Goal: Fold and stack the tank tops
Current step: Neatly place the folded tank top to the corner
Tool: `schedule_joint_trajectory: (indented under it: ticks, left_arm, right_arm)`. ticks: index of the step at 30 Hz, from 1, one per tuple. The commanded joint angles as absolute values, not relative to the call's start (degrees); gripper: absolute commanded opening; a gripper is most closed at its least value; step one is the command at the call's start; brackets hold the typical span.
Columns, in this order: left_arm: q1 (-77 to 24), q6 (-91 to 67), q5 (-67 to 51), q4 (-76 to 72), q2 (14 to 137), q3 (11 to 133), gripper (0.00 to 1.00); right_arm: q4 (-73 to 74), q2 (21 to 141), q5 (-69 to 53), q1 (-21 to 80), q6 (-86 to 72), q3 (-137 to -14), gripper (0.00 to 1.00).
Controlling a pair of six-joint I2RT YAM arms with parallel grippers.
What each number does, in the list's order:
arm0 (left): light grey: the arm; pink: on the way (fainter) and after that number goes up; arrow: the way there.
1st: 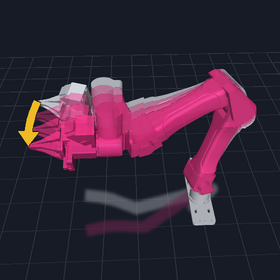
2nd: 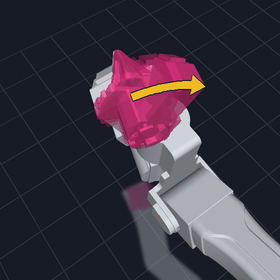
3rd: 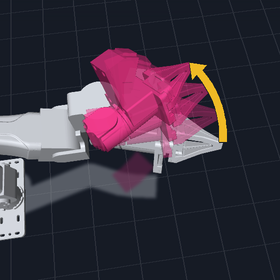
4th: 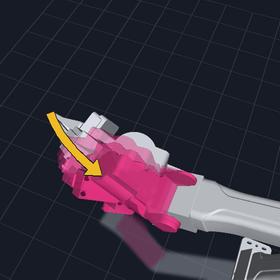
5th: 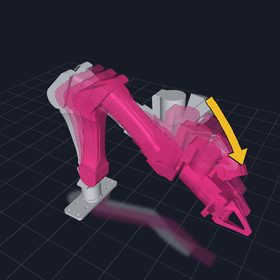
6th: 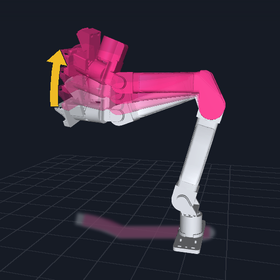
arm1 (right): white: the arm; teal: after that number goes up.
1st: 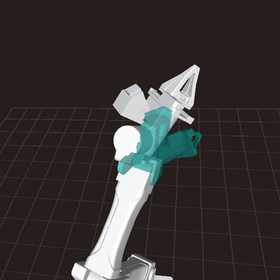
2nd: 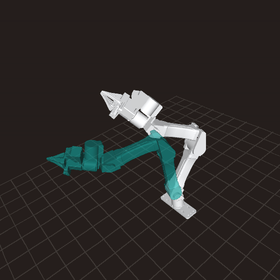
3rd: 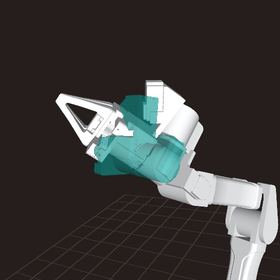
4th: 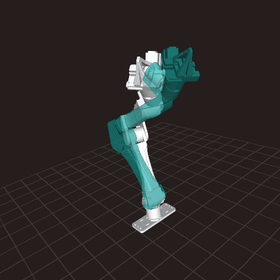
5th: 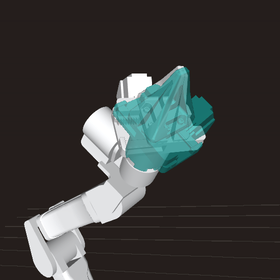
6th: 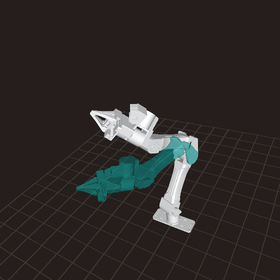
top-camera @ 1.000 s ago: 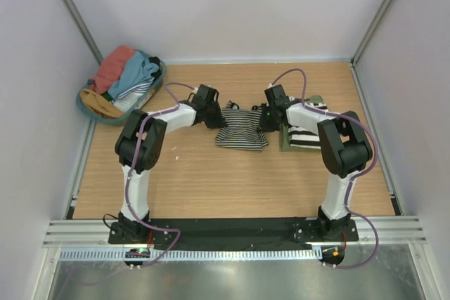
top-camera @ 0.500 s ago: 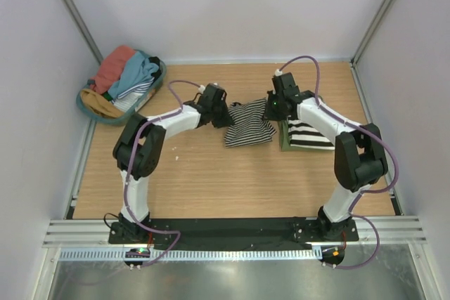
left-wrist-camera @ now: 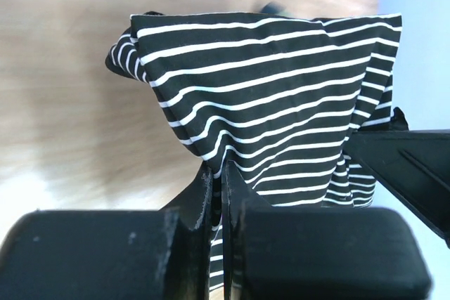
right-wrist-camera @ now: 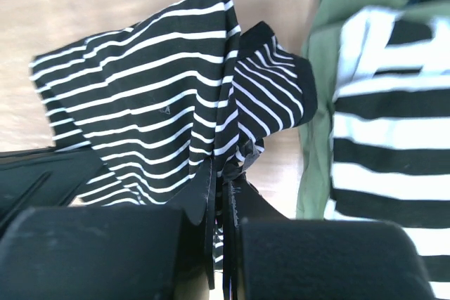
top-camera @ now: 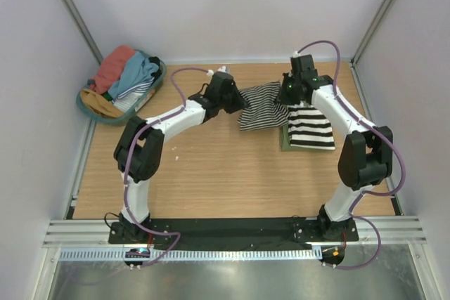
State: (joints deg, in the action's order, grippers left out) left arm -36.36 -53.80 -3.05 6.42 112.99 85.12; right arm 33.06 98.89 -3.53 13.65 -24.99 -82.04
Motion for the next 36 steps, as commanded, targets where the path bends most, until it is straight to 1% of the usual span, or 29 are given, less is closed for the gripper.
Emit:
schedule_joint_trajectory:
  ticks: [1,5,10,14,20,23,26,28,29,30,31,32,33,35,36]
  left_arm:
    - [-37.0,-54.49,-3.25,2.73,114.6,90.96,0.0]
    - [-38.67,-54.49,-2.29,0.79,116.71,94.65,0.0]
    - [-41.57,-58.43,-5.36,0.27,122.07,101.68,0.0]
    - [-46.48,-59.85,-4.66,-1.76,124.62,105.89,0.0]
    - [-50.09,-61.87,-4.48,-0.44,132.52,114.59,0.0]
    - [-51.32,-63.28,-5.88,-0.18,135.95,116.54,0.0]
    - [-51.94,-63.63,-5.81,-0.18,136.58,116.19,0.0]
    - [-52.47,-63.02,-5.1,1.14,136.15,114.7,0.0]
    - [-52.64,-62.84,-4.49,1.23,135.97,113.57,0.0]
    - [-52.73,-62.75,-4.48,1.23,135.62,113.12,0.0]
    - [-52.73,-62.49,-4.48,1.23,135.62,112.68,0.01]
    - [-52.73,-62.32,-4.48,1.14,135.44,112.15,0.03]
    - [-52.73,-62.31,-4.22,1.14,135.27,111.1,0.17]
    - [-52.73,-61.97,-3.43,1.84,134.65,109.78,0.42]
    - [-52.82,-61.53,-2.04,2.37,133.52,109.25,0.64]
  right_arm:
    - [34.01,98.44,-6.59,10.82,-23.82,-87.62,0.01]
    - [36.12,97.65,-7.21,8.0,-23.03,-89.56,0.01]
    - [38.67,94.14,-8.0,2.56,-23.38,-88.69,0.01]
    - [39.55,90.27,-8.44,-2.36,-22.16,-84.82,0.01]
    - [41.66,87.36,-3.61,-8.86,-20.83,-79.12,0.01]
    - [41.75,87.71,-1.94,-11.41,-21.18,-75.43,0.01]
    - [39.12,87.01,-0.27,-12.13,-21.97,-70.42,0.01]
    - [37.36,87.27,-0.26,-12.57,-22.58,-68.65,0.03]
    - [37.01,87.62,1.74,-12.74,-22.85,-67.6,0.04]
    - [36.83,88.06,2.45,-13.01,-23.03,-67.24,0.1]
    - [36.83,88.68,3.33,-13.09,-23.2,-67.06,0.19]
    - [36.91,88.86,4.3,-13.18,-23.55,-66.8,0.25]
    - [36.74,88.6,5.0,-13.18,-23.73,-66.62,0.37]
    - [36.48,86.93,7.11,-13.27,-24.25,-66.53,0.45]
    - [36.47,86.31,7.47,-13.27,-24.26,-66.53,0.51]
